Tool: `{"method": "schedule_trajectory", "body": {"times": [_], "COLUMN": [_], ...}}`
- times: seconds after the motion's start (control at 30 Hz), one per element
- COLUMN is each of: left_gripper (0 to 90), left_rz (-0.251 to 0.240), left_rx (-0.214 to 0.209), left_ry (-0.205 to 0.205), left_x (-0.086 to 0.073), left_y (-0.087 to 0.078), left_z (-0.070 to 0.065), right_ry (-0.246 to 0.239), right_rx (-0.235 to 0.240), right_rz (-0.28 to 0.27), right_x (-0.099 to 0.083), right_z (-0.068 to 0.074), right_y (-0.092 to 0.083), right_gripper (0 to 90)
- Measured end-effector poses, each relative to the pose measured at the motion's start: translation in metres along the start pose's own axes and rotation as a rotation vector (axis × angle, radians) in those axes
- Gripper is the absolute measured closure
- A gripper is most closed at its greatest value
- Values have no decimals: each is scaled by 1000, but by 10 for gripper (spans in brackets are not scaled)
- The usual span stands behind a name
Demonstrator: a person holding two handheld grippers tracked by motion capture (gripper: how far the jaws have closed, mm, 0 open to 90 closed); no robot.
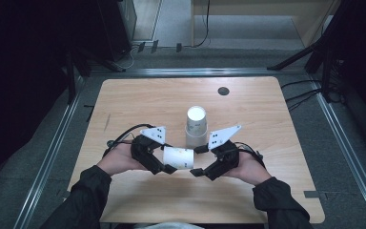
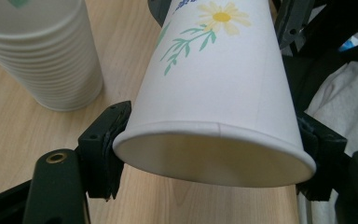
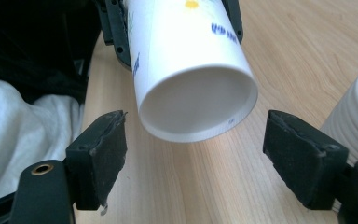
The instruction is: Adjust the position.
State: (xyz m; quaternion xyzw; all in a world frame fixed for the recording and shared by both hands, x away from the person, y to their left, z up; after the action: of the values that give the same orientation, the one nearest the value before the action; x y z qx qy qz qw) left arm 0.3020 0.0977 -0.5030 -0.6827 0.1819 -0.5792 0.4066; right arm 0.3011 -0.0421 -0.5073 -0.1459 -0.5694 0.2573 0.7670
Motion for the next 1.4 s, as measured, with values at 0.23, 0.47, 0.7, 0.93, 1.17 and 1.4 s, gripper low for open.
{"method": "schedule_trajectory", "body": {"times": [0.23,0.47,0.7,0.93,1.17,1.4], "left_gripper": [247,247,247,246,224,126], "left_rz": [113,180,245,256,229,134], "left_rx": [9,22,16,-6,6,35], "left_ry": [19,62,83,92,112,54], "left_x": [-7,-12,-17,-16,-16,-8], "left_y": [14,24,35,40,40,28], "left_z": [-2,-8,-12,-18,-18,-8], "right_ry": [-9,-15,-20,-34,-41,-51], "right_rx": [8,26,56,61,58,34], "right_rz": [63,96,166,219,228,187], "right_x": [-9,-13,-22,-27,-28,-23], "right_z": [-4,-6,-5,-5,-4,-7], "right_y": [12,21,37,47,45,34], "right_gripper": [228,248,267,317,344,342]}}
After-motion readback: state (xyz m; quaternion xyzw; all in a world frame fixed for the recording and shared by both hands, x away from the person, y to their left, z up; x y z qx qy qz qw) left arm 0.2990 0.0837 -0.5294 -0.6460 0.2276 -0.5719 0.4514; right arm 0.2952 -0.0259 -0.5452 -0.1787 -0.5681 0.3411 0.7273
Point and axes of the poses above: each handheld gripper's, and its own axes: y roughly forward along the jaws, x roughly out of its top, z roughly to its left, the point moved 8 cm from there along y, roughly forward along the jaws, and after that the axes turned 14 degrees about x, right-handed, at the moved point
